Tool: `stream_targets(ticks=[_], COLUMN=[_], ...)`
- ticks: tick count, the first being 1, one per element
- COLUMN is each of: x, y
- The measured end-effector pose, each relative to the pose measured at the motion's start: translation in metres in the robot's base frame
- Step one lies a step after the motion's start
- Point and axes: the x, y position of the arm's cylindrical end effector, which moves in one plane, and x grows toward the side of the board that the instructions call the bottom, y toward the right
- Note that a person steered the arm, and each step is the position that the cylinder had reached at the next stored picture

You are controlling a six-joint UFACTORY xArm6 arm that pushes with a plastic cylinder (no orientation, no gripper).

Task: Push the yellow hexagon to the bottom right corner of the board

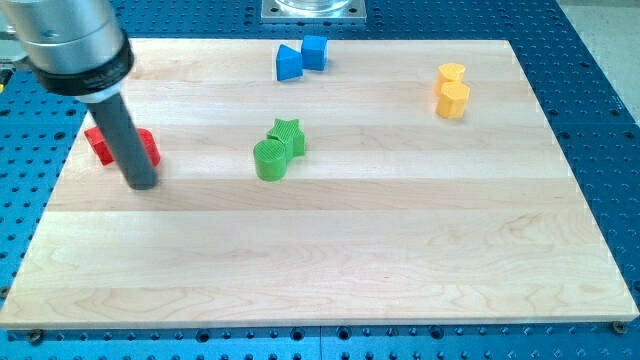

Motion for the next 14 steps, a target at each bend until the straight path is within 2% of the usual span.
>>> stream_targets(ticks=[2,3,4,5,14], x=[0.012,0.032,0.032,0.032,0.032], y=[0.022,0.078,0.146,0.169,0.180])
